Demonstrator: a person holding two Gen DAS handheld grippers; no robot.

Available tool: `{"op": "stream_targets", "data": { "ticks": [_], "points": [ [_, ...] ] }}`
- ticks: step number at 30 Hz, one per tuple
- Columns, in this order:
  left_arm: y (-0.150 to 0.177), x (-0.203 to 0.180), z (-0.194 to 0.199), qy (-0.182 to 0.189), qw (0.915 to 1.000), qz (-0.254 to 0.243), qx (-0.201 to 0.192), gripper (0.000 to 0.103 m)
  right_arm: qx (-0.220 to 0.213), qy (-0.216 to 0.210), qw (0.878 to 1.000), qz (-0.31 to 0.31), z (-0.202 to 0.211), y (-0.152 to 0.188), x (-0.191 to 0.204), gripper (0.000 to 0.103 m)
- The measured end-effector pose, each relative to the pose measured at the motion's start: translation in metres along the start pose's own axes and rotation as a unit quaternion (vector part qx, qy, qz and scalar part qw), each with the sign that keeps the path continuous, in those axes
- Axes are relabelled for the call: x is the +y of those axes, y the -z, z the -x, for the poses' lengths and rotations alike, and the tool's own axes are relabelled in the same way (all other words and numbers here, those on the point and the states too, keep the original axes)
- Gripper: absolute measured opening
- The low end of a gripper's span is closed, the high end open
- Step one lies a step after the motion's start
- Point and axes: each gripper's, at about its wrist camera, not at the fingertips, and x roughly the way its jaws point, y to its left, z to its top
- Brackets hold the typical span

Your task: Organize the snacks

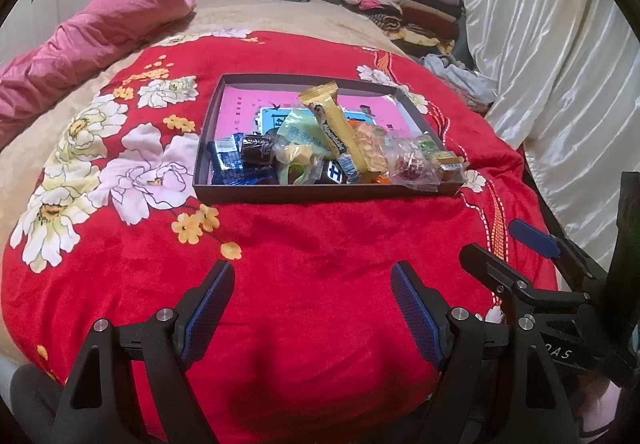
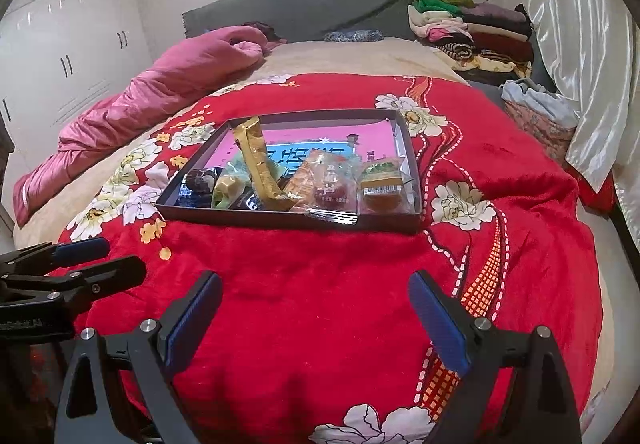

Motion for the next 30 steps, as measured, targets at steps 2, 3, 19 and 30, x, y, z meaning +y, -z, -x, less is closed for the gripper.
{"op": "stream_targets", "data": {
  "ticks": [2, 3, 19, 30],
  "points": [
    [-0.0002, -0.0001, 0.0005, -0.003, 1.0, -0.001, 0.0, 0.082, 0.001, 0.001, 1.0, 0.0, -0.0003, -0.0001, -0.0004, 0.094],
    [-0.0002, 0.0, 0.0007, -0.004, 1.0, -0.002, -0.001, 0.082, 0.001, 0.003, 1.0, 0.001, -0.0004, -0.0001, 0.0, 0.094],
    [0.0006, 0.0021, -0.0015, -0.011, 0.9999, 0.001, 0.003, 0.082, 0.002, 0.006, 1.0, 0.01, -0.0006, 0.0008, 0.0016, 0.094],
    [0.0013, 0.0008, -0.002, -0.018, 0.9998, -0.002, 0.007, 0.082, 0.002, 0.007, 1.0, 0.009, -0.0007, 0.0009, 0.0018, 0.095]
  ]
}}
